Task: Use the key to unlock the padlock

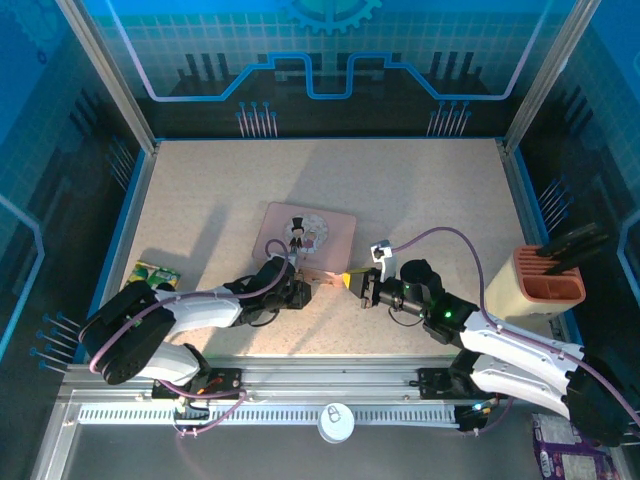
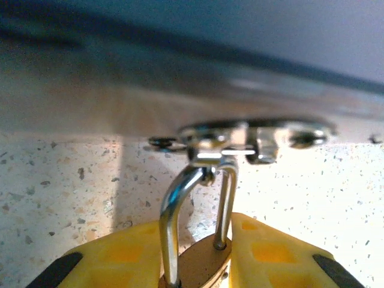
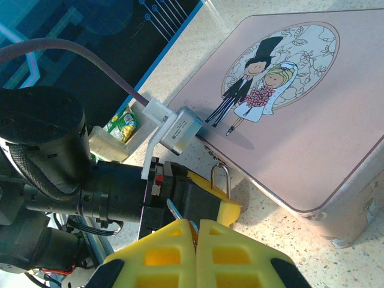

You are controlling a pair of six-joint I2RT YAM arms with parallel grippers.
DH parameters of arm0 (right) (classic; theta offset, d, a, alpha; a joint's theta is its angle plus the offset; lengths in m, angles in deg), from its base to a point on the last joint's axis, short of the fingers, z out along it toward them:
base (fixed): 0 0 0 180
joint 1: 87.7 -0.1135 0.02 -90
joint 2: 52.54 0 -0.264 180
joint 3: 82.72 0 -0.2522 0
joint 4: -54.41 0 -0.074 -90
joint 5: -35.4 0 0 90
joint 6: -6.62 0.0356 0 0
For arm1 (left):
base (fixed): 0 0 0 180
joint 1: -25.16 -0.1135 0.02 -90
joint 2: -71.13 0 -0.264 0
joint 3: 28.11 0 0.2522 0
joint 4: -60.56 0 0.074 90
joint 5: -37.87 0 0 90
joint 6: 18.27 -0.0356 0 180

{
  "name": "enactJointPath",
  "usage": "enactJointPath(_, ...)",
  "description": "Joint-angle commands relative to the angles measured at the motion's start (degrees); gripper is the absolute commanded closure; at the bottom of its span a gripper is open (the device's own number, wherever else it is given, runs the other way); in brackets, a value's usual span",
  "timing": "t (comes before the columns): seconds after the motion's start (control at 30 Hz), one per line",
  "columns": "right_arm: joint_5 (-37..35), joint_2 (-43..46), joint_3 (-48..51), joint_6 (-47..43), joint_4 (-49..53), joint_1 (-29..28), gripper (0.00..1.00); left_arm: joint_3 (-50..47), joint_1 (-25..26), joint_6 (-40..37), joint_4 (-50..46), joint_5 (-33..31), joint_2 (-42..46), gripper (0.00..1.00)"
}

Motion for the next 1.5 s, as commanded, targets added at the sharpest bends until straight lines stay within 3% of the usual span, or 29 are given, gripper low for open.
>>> enactJointPath(0.0,-1.5,-0.3,0.5,1.2,-0.9,-0.8,1.00,-0.4,0.9,1.7,0.6,1.1,2.1,0.84)
enactJointPath(0.47,-7.3,-0.7,5.8,15.3,-6.2,-1.4,1.00,3.2,1.2,9.8,-0.6,3.7,4.5,0.94)
enactJointPath(0.9,-20.5,-1.7,10.3,36.6,-9.7,-9.4,1.00,6.3,1.6,20.6,8.9,7.2,3.8,0.98)
enactJointPath(1.47,-28.0,-0.3,11.4,46.0,-7.3,-13.8,1.00,8.9,3.5,26.6,17.4,8.8,-2.5,1.00)
